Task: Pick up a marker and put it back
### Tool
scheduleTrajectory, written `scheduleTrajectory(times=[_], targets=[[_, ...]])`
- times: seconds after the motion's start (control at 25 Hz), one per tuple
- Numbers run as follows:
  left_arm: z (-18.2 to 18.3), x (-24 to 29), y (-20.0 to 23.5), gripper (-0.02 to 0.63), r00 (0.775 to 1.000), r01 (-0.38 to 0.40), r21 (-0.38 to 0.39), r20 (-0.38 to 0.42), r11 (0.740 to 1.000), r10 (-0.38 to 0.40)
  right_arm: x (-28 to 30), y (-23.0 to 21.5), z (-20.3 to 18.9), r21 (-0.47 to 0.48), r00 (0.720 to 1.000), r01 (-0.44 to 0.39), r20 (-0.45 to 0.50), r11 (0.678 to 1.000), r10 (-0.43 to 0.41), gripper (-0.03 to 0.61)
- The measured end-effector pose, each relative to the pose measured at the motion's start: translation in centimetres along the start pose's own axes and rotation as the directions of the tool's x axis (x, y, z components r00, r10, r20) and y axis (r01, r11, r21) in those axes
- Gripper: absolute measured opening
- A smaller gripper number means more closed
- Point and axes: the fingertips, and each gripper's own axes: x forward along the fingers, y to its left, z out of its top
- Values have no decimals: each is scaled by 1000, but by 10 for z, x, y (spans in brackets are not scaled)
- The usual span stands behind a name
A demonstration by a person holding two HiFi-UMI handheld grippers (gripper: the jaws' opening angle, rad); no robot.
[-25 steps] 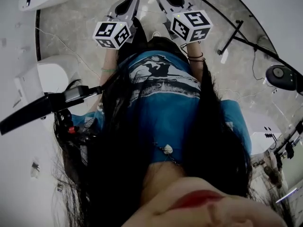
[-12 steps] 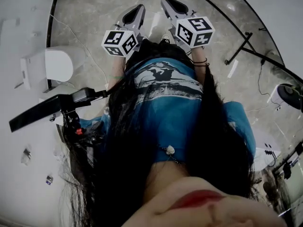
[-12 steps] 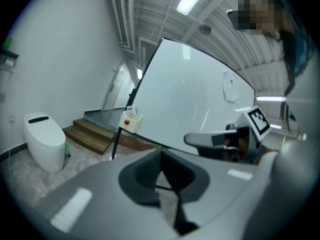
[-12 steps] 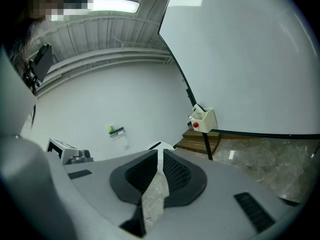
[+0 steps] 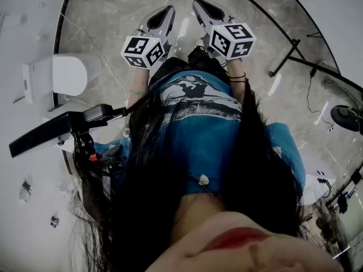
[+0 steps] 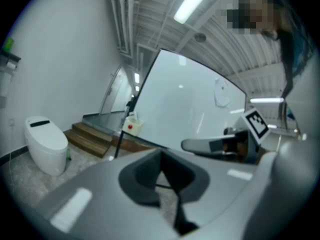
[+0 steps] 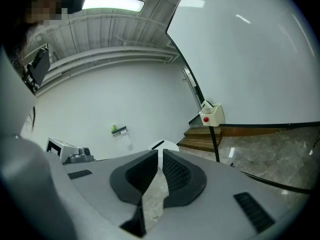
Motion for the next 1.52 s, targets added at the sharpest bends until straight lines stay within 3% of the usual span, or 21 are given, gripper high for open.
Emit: scheduleTrajectory(times=[0.4,0.84,1.52], targets=[[0,-45,-2,0,997,73,16,15,997,-74,1,58,-23,15,1000,4,1,1000,-4,37],[1,-34,2,0,993,114,18,19,993,-114,3,45,-23,37,999,45,11,998,-45,37],[-1,-34,6,0,994,105,12,18,994,-105,6,45,-26,26,999,36,-6,999,-36,36]])
